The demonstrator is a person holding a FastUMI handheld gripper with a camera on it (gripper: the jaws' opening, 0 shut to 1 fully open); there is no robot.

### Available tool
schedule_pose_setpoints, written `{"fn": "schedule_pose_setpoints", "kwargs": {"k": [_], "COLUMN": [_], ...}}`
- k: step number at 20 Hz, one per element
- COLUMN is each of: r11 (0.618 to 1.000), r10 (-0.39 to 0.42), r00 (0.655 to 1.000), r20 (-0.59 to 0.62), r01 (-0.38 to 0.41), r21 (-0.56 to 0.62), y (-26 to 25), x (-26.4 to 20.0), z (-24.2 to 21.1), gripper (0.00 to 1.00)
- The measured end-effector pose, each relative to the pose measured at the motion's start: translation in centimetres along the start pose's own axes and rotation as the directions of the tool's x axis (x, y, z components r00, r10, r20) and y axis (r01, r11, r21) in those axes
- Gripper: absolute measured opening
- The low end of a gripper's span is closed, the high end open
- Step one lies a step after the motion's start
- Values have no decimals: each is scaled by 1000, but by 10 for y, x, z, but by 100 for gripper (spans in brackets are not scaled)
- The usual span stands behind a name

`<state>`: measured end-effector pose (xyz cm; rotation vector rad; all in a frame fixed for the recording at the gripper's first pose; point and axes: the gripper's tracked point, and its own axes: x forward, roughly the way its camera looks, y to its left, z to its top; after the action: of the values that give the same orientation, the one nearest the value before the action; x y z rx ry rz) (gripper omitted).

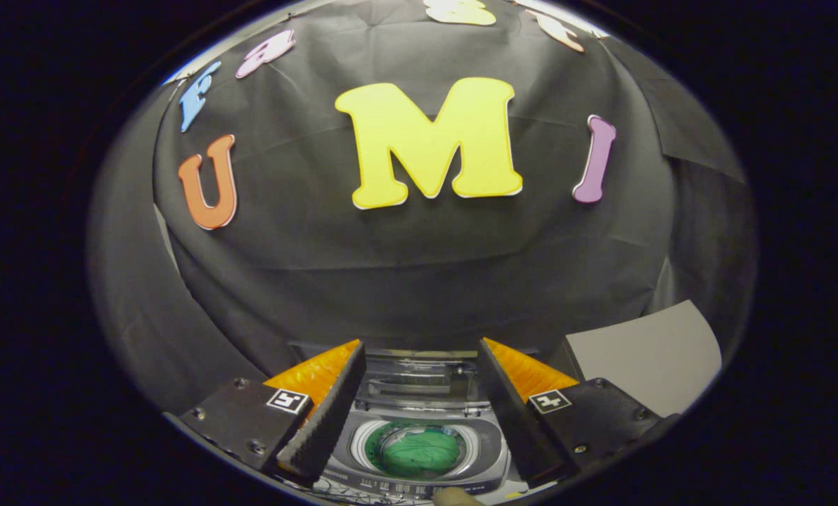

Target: Put the clothes into the washing machine and then close the washing machine lid.

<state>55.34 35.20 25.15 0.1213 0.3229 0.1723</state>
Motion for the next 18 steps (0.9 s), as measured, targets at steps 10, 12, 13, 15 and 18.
{"fn": "schedule_pose_setpoints", "kwargs": {"k": [10, 12, 13, 15, 18], "r11": [998, 998, 997, 997, 996], "r10": [-28, -46, -52, -66, -80], "r00": [990, 984, 982, 975, 968], "r20": [-139, -169, -182, -211, -236], "r01": [21, 37, 42, 55, 71], "r21": [-51, -58, -60, -55, -48], "y": [19, 16, 16, 14, 10], "x": [96, 113, 118, 124, 129], "z": [-14, -21, -25, -33, -42], "gripper": [99, 99, 99, 99, 99]}}
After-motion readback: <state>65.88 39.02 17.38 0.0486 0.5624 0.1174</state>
